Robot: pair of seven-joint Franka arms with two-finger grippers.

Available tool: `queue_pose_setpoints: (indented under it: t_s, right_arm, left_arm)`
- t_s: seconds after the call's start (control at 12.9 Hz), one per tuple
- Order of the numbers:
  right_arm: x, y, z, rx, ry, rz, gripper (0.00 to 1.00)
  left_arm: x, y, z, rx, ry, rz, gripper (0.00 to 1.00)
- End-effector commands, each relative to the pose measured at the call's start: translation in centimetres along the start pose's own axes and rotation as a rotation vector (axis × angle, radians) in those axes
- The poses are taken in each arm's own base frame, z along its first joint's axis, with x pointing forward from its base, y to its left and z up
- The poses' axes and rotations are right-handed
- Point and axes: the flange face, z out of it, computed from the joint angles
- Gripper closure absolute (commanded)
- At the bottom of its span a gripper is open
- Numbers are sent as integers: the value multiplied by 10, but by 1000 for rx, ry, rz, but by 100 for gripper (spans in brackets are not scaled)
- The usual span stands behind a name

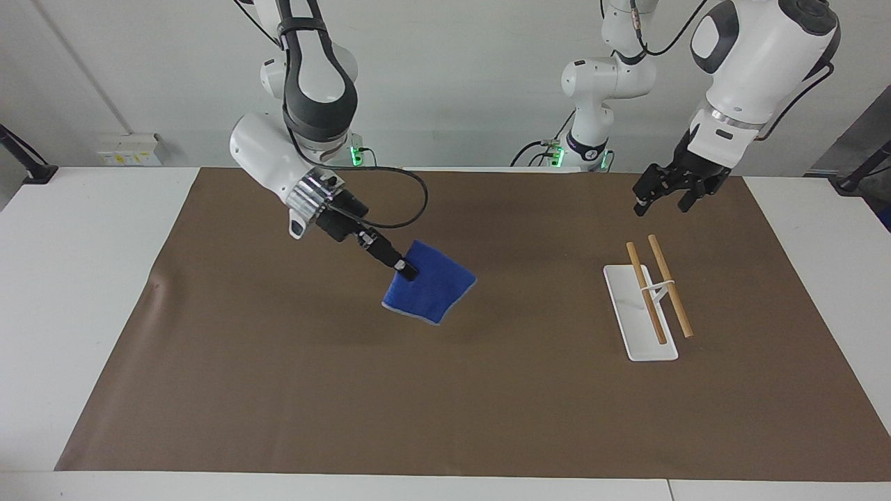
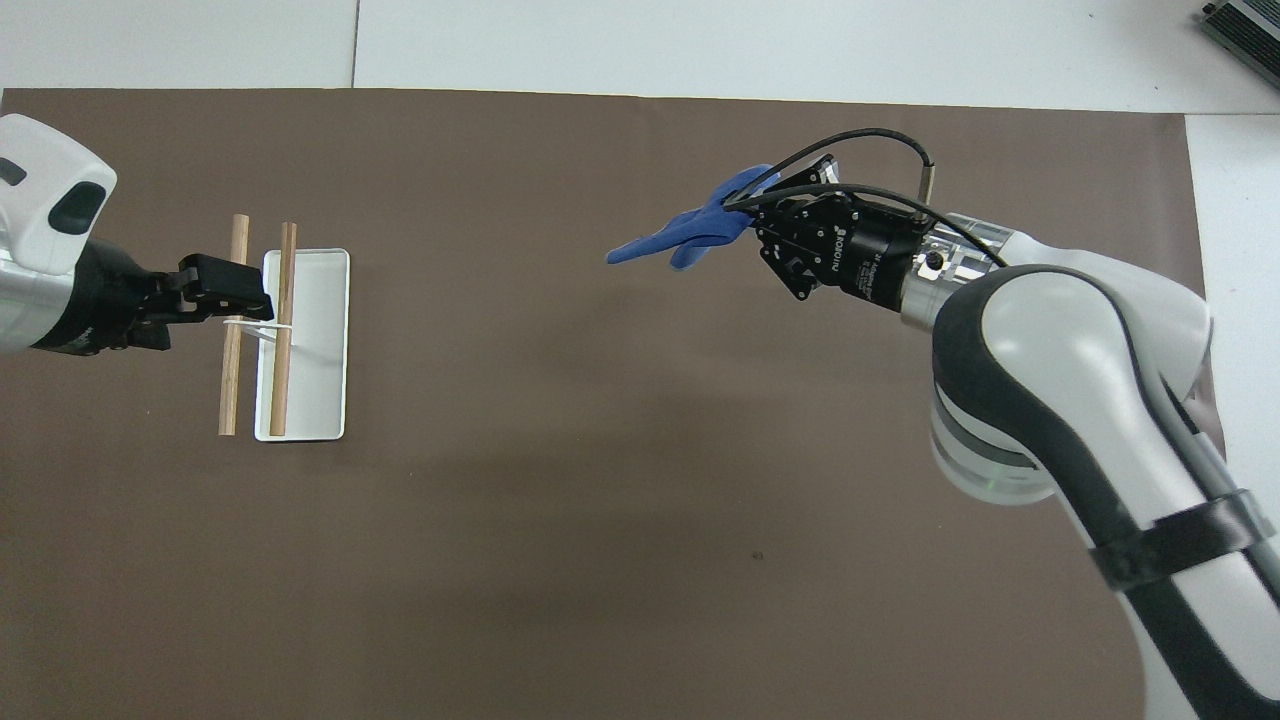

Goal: Right arm passes towel to left arm to hang
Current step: 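Carry the towel toward the left gripper and let the left gripper grasp it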

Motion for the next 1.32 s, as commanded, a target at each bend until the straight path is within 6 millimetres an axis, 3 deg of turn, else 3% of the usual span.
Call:
queue_pose_setpoints:
  t_s: [0.0,0.08,0.39,0.62,0.93,1.24]
  right_arm:
    - [-4,6,6,55,6,102,100]
    - [-5,7,7,78,-3,144,100]
    - [-41,14,26,150,-22,265,100]
    - [-51,17,31,204,-55,379,100]
    - [-68,26,39,222,-65,449,100]
    - [-76,27,43,220,-77,458,100]
  left_arm:
    - [-7,25,-3,-143,25,-268,0]
    - [-8,35,-4,-200,28,-364,0]
    - [-31,79,20,-335,131,-590,0]
    - [-46,107,38,-470,176,-796,0]
    - [-44,113,66,-498,184,-810,0]
    - [-43,133,99,-540,163,-829,0]
